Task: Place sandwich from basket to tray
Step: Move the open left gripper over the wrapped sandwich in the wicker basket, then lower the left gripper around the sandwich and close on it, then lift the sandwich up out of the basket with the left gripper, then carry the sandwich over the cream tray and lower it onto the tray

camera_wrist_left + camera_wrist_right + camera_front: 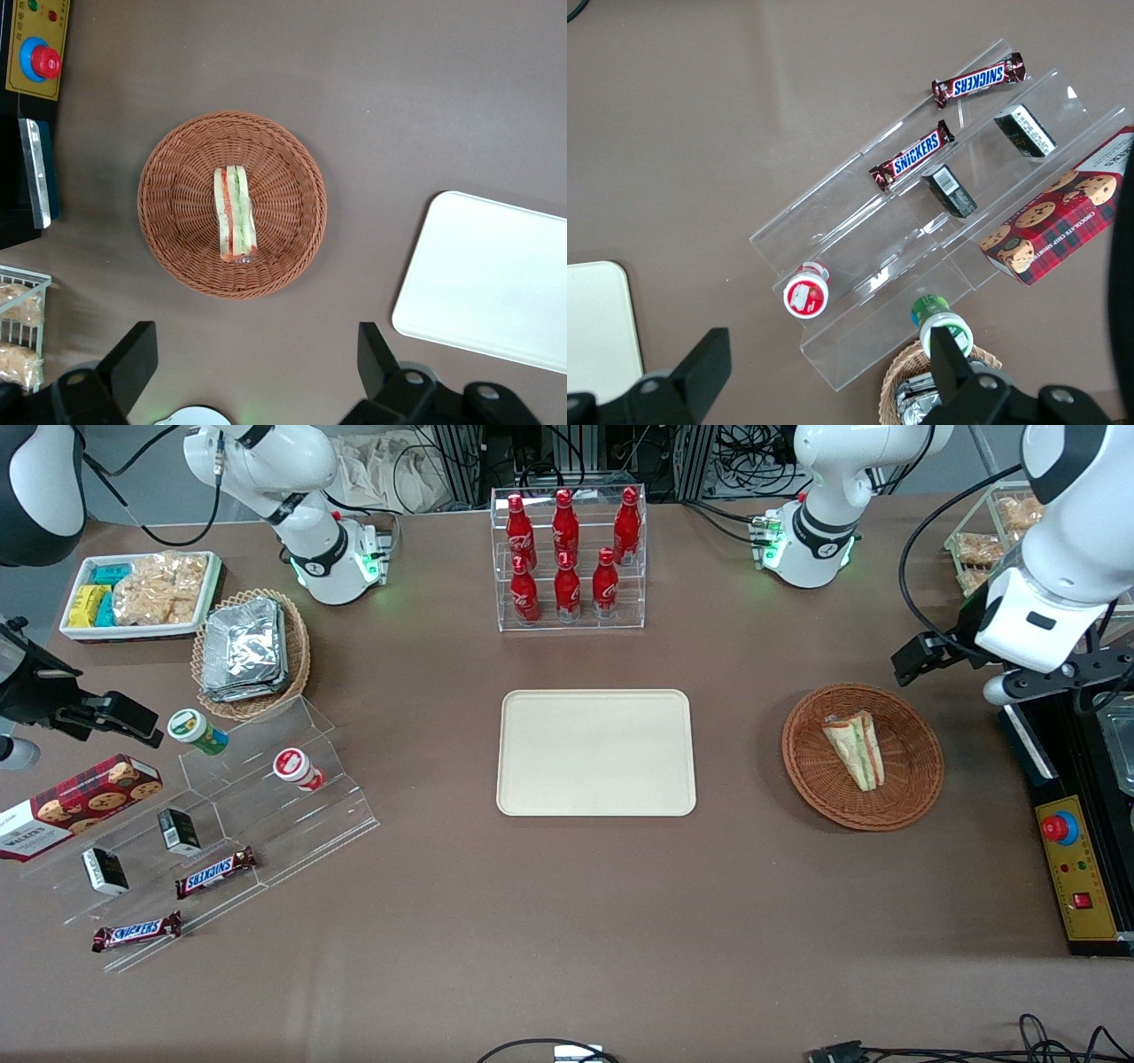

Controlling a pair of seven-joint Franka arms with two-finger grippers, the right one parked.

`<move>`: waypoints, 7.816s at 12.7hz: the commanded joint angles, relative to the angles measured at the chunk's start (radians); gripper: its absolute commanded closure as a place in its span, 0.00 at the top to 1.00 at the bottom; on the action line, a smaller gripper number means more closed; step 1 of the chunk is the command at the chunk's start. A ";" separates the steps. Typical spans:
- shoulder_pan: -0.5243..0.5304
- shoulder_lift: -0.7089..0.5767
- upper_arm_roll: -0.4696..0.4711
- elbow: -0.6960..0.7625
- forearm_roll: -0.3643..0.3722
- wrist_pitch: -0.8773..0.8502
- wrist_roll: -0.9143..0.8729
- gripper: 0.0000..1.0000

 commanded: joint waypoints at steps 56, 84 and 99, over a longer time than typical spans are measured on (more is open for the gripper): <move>-0.052 0.070 0.176 -0.682 0.089 0.703 0.011 0.00; -0.061 0.705 -0.522 -0.134 0.544 0.529 -0.576 0.09; -0.054 0.619 -0.523 -0.108 0.456 0.459 -0.623 1.00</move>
